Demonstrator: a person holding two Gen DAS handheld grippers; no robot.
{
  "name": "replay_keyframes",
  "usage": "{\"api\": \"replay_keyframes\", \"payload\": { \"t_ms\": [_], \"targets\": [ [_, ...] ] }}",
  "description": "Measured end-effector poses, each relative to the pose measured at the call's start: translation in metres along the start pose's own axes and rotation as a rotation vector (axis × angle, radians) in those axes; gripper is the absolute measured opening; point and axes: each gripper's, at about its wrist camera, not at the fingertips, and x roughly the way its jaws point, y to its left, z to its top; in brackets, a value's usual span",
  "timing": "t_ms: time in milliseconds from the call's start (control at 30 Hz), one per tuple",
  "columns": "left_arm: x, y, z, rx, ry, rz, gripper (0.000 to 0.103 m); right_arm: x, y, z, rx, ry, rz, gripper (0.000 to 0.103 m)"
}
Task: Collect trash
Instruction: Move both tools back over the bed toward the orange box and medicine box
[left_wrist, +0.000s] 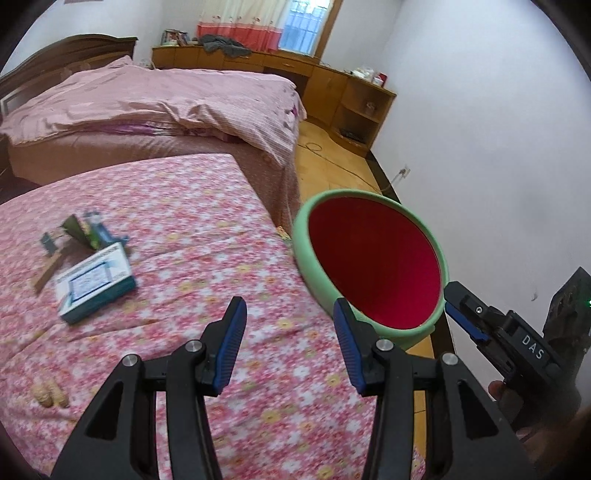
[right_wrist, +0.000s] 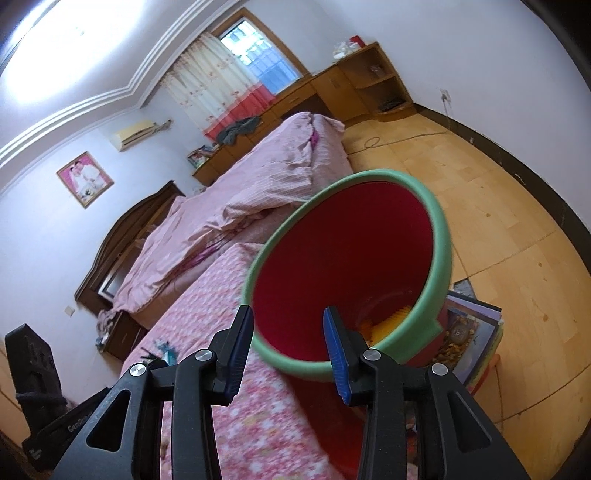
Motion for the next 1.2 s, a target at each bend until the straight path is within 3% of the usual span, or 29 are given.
{"api": "replay_keyframes", "payload": {
  "t_ms": [100, 600, 933, 1200],
  "targets": [
    [-0.013, 0.009, -0.001, -0.014, -0.024, 0.018, 0.049, 0.000, 0.012, -0.005, -0.014, 0.008, 0.020, 0.054],
    [-0.066, 0.082, -0.011, -0.105, -0.108, 0.114, 0.049, 0.020, 0.086, -0.036, -0.139, 0.114, 0.065, 0.057],
    [-0.085, 0.164, -0.013, -0.190, -0.140, 0.219, 0.049, 0.044, 0.124, -0.057, -0.204, 0.176, 0.048, 0.058],
    [-0.101, 0.234, -0.001, -0.247, -0.182, 0.349, 0.050, 0.069, 0.146, -0.069, -0.235, 0.216, 0.025, 0.058]
  ]
}}
